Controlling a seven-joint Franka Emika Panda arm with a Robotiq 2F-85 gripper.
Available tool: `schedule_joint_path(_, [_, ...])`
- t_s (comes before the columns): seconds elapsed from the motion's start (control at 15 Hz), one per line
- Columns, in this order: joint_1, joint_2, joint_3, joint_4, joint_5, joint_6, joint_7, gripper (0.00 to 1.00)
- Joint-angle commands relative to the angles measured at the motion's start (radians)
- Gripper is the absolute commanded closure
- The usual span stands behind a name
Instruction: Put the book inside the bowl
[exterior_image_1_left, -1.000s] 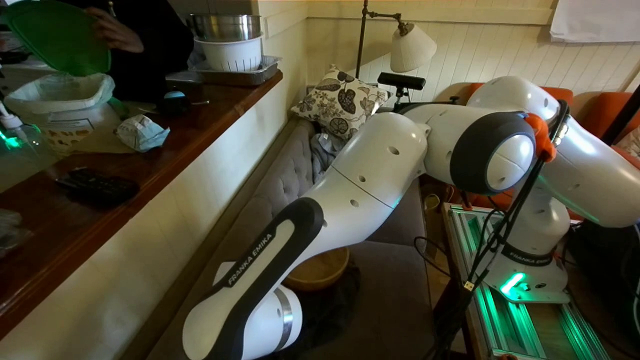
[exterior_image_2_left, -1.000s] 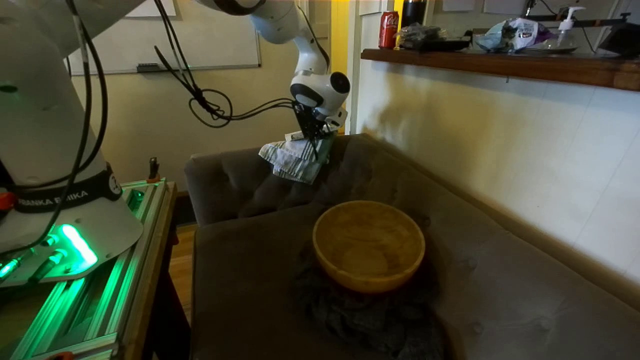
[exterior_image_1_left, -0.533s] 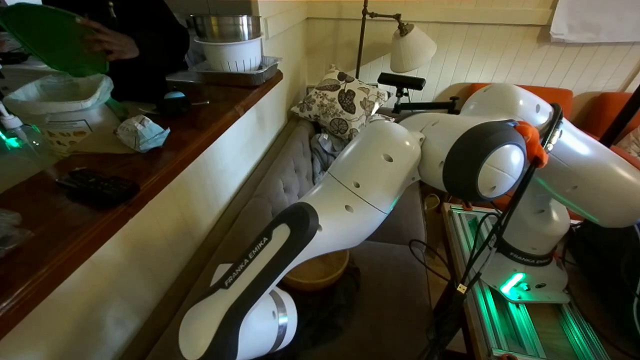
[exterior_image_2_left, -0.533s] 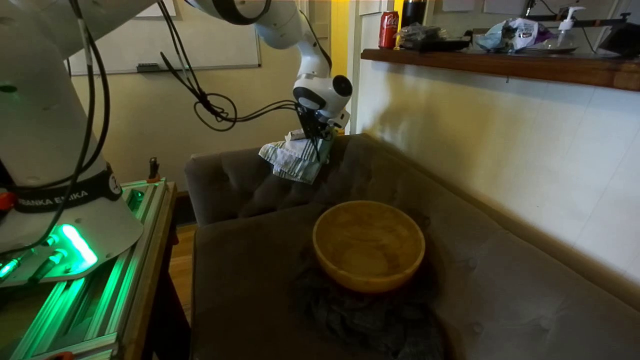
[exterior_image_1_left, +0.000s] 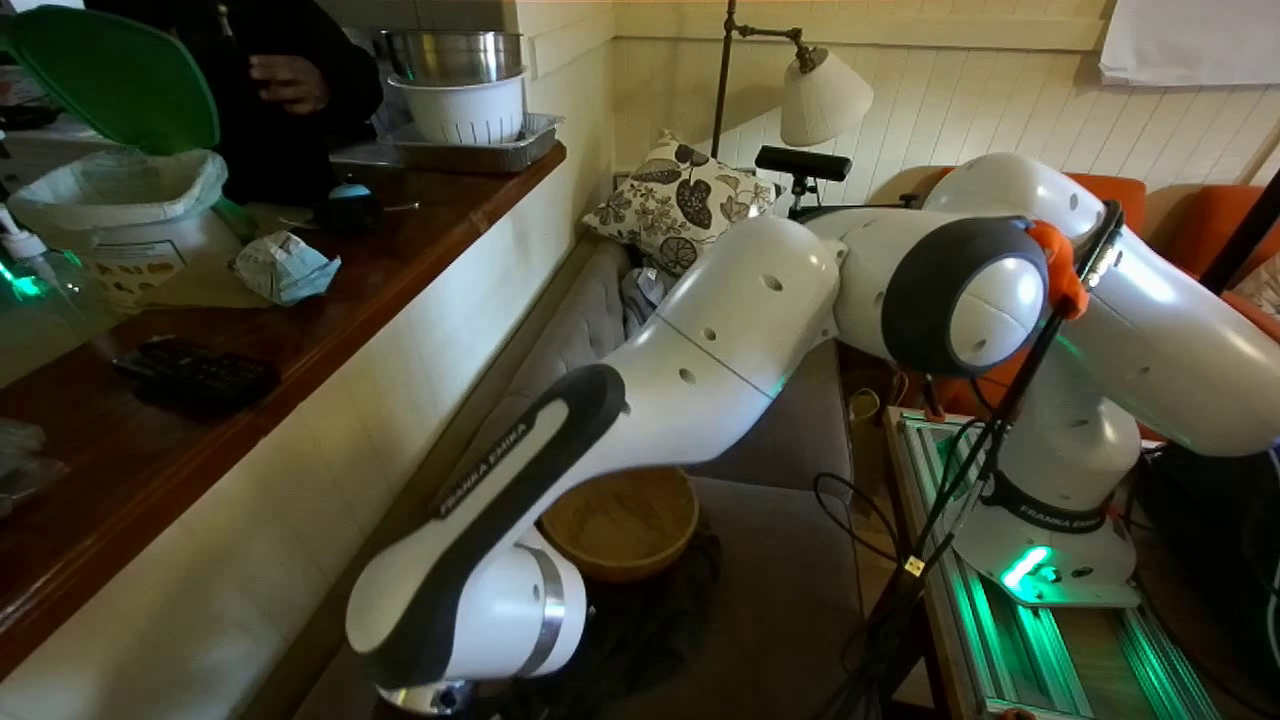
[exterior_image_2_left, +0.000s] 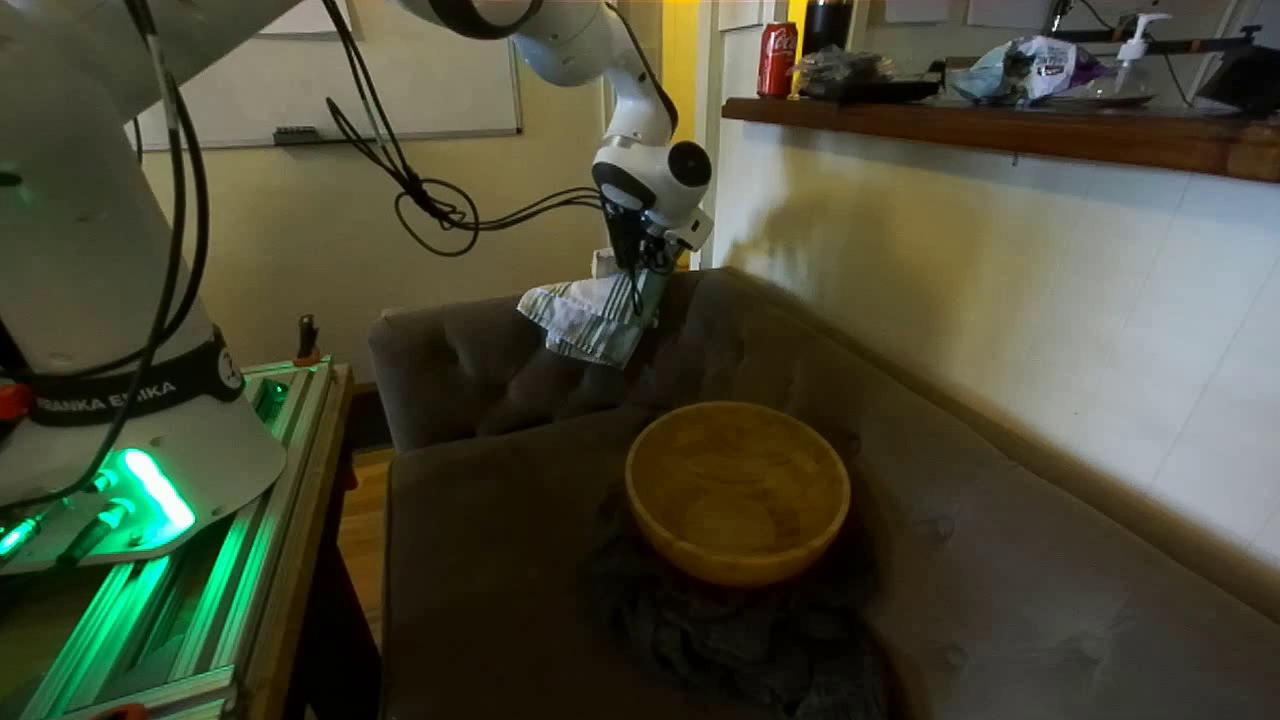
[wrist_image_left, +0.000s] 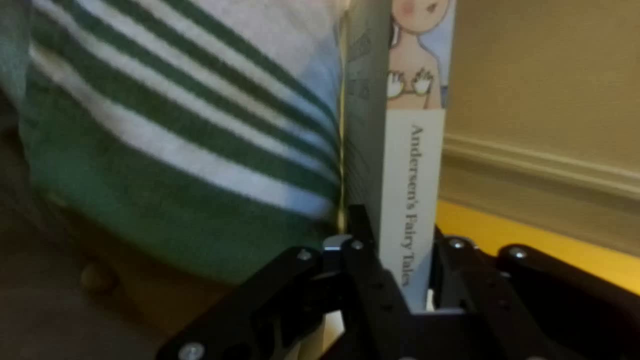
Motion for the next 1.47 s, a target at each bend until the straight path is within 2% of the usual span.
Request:
schedule_joint_path(0.0, [-0.119, -0.176, 0.069, -0.18, 0.201, 0.144, -0.122, 0.94])
schedule_joint_path(0.2, [-0.186, -0.291, 0.102, -0.276, 0.383, 0.315, -0.23, 0.94])
schedule_joint_path(0.47, [-0.177, -0.405, 0.093, -0.388, 0.542, 0.588, -0.284, 0.94])
schedule_joint_path(0.6, [-0.16, -0.45, 0.09, -0.444, 0.597, 0.7, -0.265, 0.94])
schedule_joint_path(0.67, [-0.17, -0.367, 0.088, -0.355, 0.538, 0.64, -0.268, 0.94])
schedule_joint_path(0.73, [-0.167, -0.38, 0.089, -0.374, 0.543, 0.658, -0.268, 0.76])
schedule_joint_path(0.87, [-0.167, -0.375, 0.088, -0.373, 0.541, 0.652, -0.268, 0.76])
schedule_joint_path(0.93, [-0.167, -0.368, 0.086, -0.368, 0.541, 0.652, -0.268, 0.94])
schedule_joint_path(1.07, [-0.207, -0.361, 0.073, -0.383, 0.546, 0.674, -0.24, 0.94])
schedule_joint_path(1.13, [-0.128, -0.403, -0.056, -0.447, 0.435, 0.62, -0.059, 0.94])
schedule_joint_path(1.2, [-0.224, -0.369, 0.03, -0.409, 0.528, 0.678, -0.191, 0.94])
schedule_joint_path(1.27, [-0.231, -0.38, -0.003, -0.433, 0.516, 0.674, -0.16, 0.94])
schedule_joint_path(1.4, [-0.293, -0.409, -0.008, -0.502, 0.503, 0.655, -0.17, 0.94])
